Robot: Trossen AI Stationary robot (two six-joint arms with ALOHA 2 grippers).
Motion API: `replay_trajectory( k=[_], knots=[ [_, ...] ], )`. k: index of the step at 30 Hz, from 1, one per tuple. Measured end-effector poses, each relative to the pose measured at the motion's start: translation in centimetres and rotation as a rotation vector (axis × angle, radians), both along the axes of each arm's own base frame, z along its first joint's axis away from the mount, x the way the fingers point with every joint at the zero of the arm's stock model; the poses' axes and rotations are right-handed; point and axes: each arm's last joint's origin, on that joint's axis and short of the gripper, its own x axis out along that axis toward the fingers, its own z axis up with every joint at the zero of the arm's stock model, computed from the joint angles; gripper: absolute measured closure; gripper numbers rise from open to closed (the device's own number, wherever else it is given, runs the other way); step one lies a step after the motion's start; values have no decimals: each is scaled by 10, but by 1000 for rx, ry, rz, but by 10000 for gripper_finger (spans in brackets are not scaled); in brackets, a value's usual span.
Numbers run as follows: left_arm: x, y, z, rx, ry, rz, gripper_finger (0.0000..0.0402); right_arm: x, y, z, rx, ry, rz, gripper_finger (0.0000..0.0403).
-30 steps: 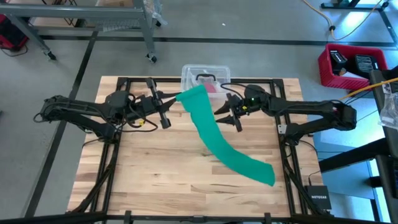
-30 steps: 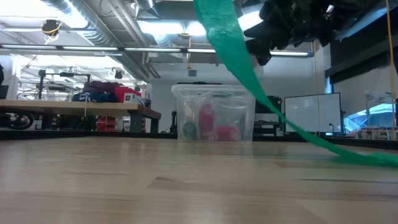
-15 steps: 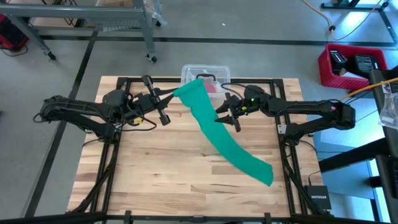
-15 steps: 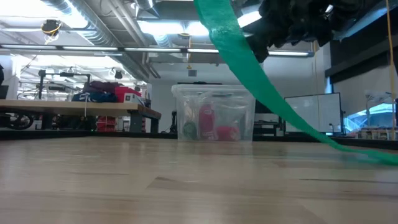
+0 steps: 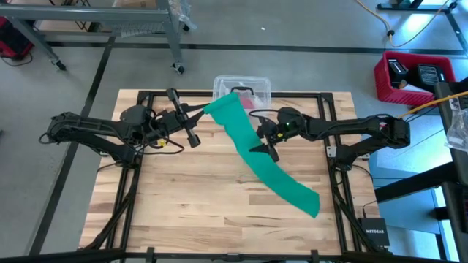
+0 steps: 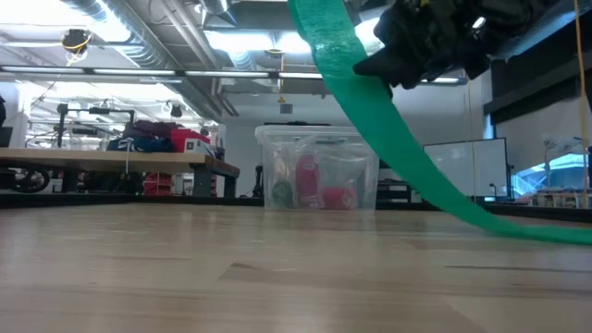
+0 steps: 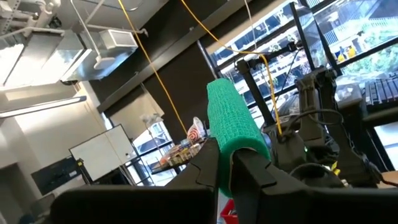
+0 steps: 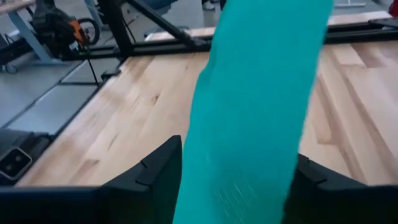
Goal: Roll bandage
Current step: Roll the green bandage
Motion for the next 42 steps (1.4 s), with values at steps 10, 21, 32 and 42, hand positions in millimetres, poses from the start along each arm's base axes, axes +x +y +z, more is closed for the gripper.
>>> replay_trajectory(
  k=[10,21,32,42],
  knots=[
    [0,0,0,-6,0,14,385,4,-1,-7,-8,10,14,226],
    [-1,9,0,-4,2,103,384,4,21,4,-90,-62,85,387],
    [-5,31,2,30,32,335,395,-23,65,38,-110,-112,153,398],
    [-3,37,-9,22,152,409,397,-50,96,76,-94,-218,152,401]
  ],
)
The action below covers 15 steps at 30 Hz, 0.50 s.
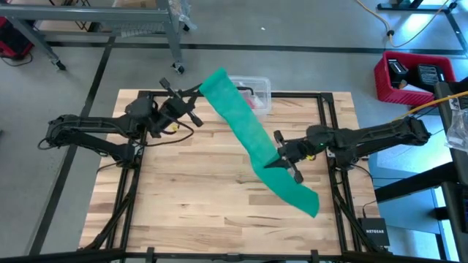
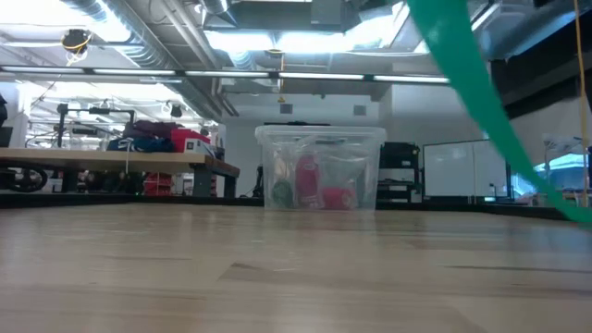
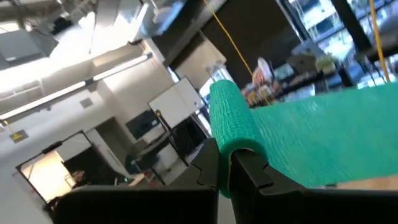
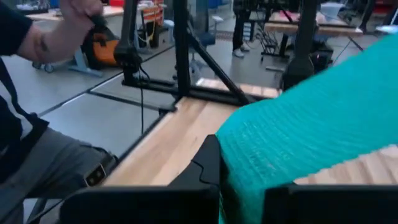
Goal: Roll bandage
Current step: Roll the green bandage
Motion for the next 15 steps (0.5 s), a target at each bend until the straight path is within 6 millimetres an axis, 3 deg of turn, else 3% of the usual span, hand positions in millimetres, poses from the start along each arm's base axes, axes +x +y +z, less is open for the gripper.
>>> replay_trajectory(
  k=[7,15],
  knots=[
    [8,2,-13,-60,64,34,398,1,23,49,-41,-36,23,401],
    [35,3,-41,-103,176,43,398,19,41,98,-52,-82,68,402]
  ],
)
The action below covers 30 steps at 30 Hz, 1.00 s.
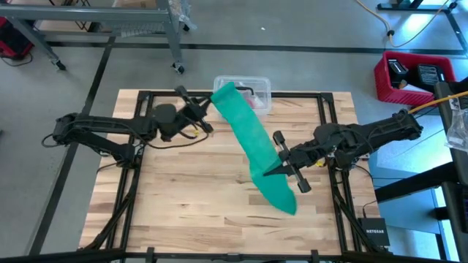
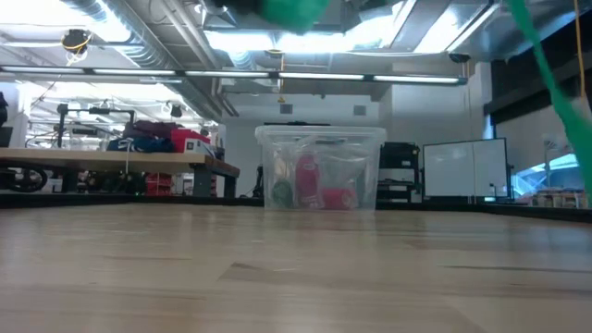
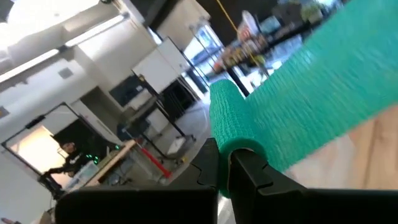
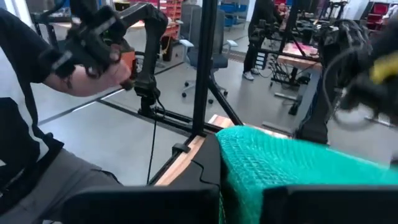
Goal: Roll bandage
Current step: Roll the green bandage
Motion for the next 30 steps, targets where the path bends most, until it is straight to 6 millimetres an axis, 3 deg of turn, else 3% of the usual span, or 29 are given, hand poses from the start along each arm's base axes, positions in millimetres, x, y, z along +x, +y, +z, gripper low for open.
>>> replay_trajectory(
  k=[11,19,25,30],
  knots=[
    [34,-23,-51,-68,222,-105,398,20,5,54,-22,-67,-6,402],
    [58,-51,-88,-93,338,-232,397,17,-2,86,-64,-181,-200,402],
    [70,-67,-114,-92,415,-279,393,20,-19,96,-27,-260,-345,402],
    [74,-83,-128,-90,452,-319,398,24,-45,100,-4,-287,-462,402]
  ],
)
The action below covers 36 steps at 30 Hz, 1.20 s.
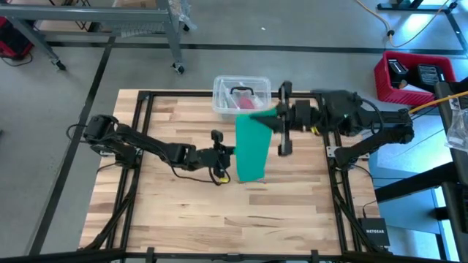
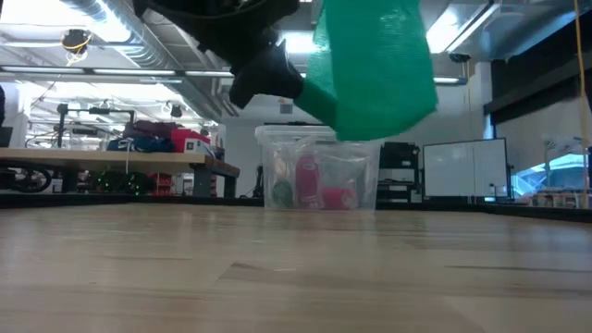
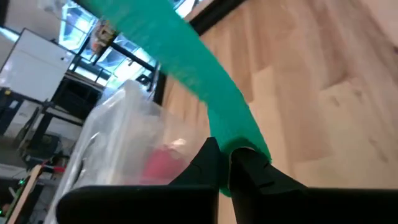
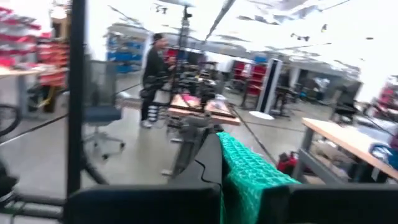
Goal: Roll bandage
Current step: Roll the green bandage
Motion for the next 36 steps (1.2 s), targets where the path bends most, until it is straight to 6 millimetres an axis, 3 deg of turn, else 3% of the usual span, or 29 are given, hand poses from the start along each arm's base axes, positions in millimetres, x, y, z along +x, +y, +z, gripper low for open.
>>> replay_trajectory(
  k=[12,20,27,36],
  knots=[
    [-3,-27,0,-18,-22,-73,397,-3,-68,12,80,-130,-216,402],
    [-5,-39,1,-30,-40,-104,398,-2,-109,7,153,-135,-325,399],
    [-6,-50,4,-66,-73,-170,395,21,-139,-17,200,-44,-399,395],
    [-11,-69,5,-175,-135,-193,397,65,-172,-74,233,217,-460,393]
  ],
)
